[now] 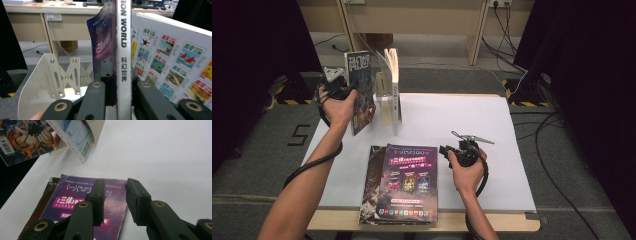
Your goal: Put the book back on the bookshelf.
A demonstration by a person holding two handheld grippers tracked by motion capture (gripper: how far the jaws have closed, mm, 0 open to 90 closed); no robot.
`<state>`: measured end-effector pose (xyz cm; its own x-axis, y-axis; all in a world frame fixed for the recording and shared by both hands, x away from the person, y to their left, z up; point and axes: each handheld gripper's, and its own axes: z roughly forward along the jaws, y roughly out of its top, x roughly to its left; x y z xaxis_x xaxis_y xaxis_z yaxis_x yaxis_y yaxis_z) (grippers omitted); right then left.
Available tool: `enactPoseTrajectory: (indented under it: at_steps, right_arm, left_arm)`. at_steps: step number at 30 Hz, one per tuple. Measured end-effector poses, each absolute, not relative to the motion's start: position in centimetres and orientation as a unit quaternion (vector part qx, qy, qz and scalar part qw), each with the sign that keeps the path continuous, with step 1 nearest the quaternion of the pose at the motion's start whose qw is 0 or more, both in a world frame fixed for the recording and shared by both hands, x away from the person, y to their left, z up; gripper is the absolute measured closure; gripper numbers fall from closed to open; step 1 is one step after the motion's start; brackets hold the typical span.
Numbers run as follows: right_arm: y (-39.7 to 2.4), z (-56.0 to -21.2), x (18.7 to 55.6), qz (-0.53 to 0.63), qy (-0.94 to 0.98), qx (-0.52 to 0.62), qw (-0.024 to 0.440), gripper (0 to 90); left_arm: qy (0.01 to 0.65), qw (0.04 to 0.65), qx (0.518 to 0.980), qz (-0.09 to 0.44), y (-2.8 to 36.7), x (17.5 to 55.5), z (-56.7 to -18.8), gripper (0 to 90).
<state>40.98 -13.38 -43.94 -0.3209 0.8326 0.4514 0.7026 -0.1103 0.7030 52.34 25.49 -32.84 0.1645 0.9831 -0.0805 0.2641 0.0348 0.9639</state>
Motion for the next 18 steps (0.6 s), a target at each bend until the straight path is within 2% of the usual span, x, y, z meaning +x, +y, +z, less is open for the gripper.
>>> enactPoseTrajectory:
  at_steps: [10, 18]
  right_arm:
    - [-13.1, -44.2, 40.9, 0.465, 0.667, 0.579, 0.065, 68.1]
    - [-13.1, -44.3, 40.9, 0.465, 0.668, 0.577, 0.064, 68.1]
  left_arm:
    - [0.516, 0.495, 0.585, 0.383, 25.3, 53.7, -34.9, 82.0]
    - [0.506, 0.485, 0.595, 0.393, 25.5, 52.8, -35.1, 81.5]
